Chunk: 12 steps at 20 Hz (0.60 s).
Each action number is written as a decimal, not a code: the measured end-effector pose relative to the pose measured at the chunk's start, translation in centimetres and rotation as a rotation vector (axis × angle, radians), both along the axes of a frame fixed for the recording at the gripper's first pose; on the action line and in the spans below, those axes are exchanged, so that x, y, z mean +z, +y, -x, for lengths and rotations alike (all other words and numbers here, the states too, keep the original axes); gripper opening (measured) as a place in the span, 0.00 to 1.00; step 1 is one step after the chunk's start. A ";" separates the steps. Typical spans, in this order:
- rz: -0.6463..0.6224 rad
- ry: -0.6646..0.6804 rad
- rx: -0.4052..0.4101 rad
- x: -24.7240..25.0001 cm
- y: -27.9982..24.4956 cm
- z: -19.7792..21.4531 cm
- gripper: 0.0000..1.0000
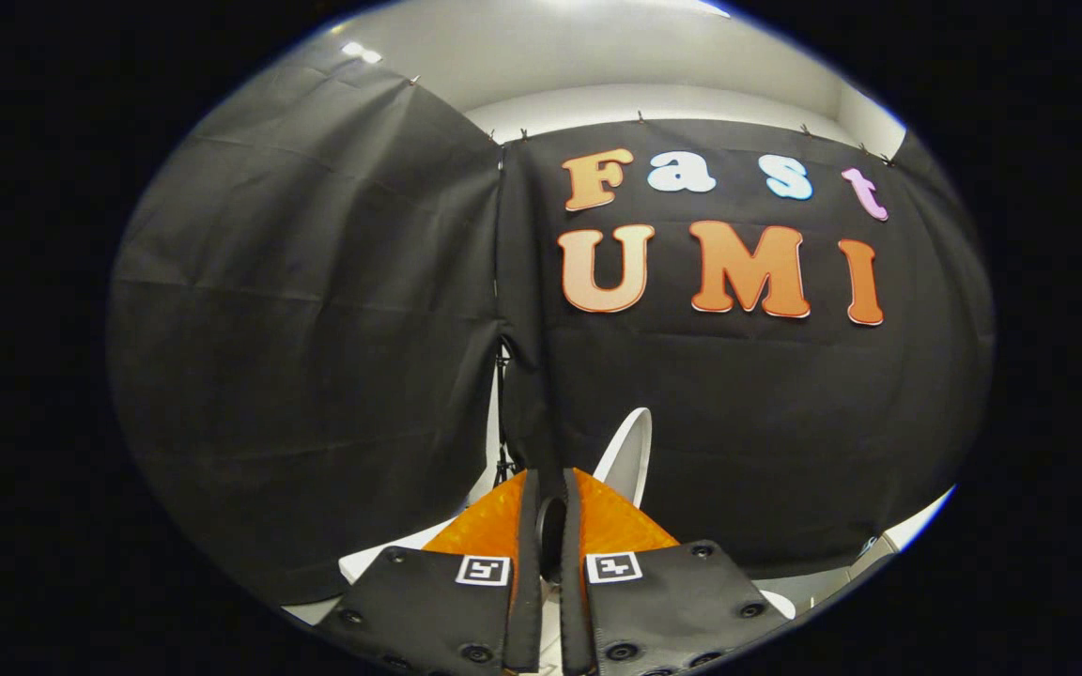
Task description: Open the toilet lid.
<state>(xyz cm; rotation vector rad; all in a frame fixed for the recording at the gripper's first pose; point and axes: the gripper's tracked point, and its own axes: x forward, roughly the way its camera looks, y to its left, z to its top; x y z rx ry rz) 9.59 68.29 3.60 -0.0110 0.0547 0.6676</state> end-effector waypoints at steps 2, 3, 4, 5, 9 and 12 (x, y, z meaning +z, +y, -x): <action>-0.004 0.001 0.013 0.0 1.5 0.4 0.16; -0.009 0.004 0.028 -0.1 2.3 0.7 0.16; -0.021 0.011 0.043 -0.1 3.2 0.9 0.16; -0.036 0.024 0.057 -0.3 3.9 1.0 0.16; -0.036 0.039 0.093 -0.7 6.5 1.7 0.16; -0.010 0.035 0.099 -1.1 8.2 1.6 0.16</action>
